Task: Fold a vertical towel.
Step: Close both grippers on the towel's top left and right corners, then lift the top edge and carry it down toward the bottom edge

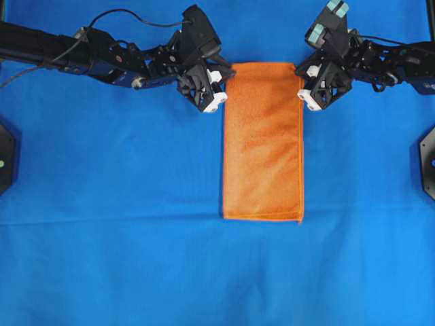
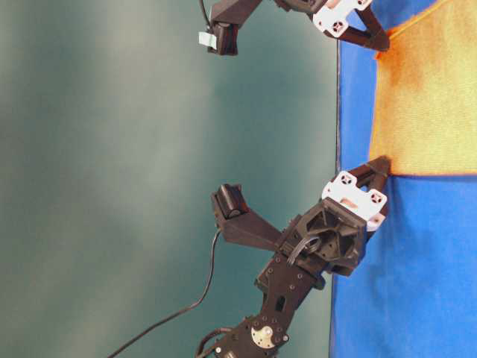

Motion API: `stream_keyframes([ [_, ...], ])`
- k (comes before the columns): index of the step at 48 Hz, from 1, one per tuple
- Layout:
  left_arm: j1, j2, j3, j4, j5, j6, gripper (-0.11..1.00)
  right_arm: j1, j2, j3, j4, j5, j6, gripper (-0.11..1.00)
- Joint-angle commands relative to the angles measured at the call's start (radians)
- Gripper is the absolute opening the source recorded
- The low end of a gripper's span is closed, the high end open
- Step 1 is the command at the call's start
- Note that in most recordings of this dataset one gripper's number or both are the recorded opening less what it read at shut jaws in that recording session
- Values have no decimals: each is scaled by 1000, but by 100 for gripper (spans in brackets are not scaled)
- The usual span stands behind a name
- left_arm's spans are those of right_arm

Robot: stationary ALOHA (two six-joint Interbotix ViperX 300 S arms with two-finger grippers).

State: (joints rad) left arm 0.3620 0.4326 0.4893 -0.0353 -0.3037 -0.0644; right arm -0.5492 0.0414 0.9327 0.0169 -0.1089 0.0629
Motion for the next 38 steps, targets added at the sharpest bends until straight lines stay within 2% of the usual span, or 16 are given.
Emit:
stream_keyframes([
  [1, 5, -17, -11, 5, 2, 6, 7, 0, -5, -6, 0, 3, 2, 2],
  [3, 5, -17, -11, 3, 2, 9, 3, 0, -5, -6, 0, 3, 3, 2],
  [17, 11, -49, -17, 3, 17, 17, 3, -5, -35, -6, 2, 3, 3, 2],
  [24, 37, -74, -29, 3, 29, 43, 3, -26, -66, -9, -2, 3, -5, 2],
  [38, 78, -75, -60, 3, 44, 64, 3, -78, -78, -29, -35, 5, -14, 2],
])
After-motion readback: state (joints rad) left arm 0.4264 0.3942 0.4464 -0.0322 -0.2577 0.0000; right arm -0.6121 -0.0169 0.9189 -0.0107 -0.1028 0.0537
